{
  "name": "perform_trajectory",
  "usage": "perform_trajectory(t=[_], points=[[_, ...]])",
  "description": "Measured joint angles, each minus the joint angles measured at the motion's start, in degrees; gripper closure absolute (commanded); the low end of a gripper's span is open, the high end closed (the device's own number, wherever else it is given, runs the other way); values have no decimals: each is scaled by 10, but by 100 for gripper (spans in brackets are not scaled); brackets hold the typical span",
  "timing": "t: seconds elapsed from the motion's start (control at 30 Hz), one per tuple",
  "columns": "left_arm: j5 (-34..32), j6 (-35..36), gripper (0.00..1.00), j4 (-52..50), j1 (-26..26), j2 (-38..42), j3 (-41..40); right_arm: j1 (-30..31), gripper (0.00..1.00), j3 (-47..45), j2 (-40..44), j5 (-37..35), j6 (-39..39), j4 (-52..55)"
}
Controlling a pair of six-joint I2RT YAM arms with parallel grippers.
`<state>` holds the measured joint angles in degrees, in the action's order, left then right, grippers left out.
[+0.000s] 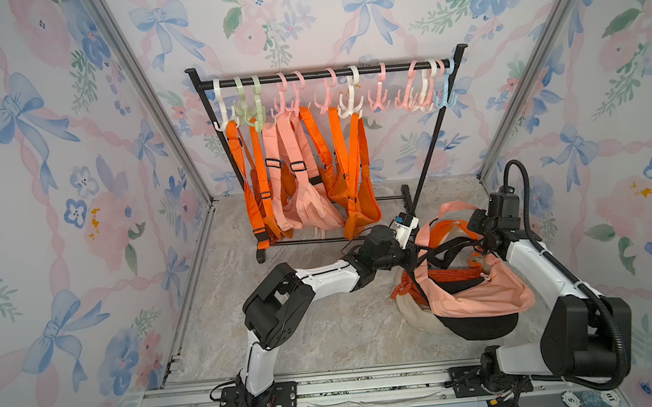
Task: Take the bag off the hook
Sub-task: Place the bag inside the bag.
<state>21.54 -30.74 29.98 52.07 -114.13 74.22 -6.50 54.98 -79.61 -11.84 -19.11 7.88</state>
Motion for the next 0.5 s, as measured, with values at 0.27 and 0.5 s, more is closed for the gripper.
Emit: perform_trajectory(t=[0.27, 0.5], points=[[3, 0, 50, -11, -4, -5, 0, -18, 19, -2, -23, 19, -13, -14], [-9, 1, 35, -15, -9, 0, -11, -24, 7, -19, -13, 33, -18, -21]])
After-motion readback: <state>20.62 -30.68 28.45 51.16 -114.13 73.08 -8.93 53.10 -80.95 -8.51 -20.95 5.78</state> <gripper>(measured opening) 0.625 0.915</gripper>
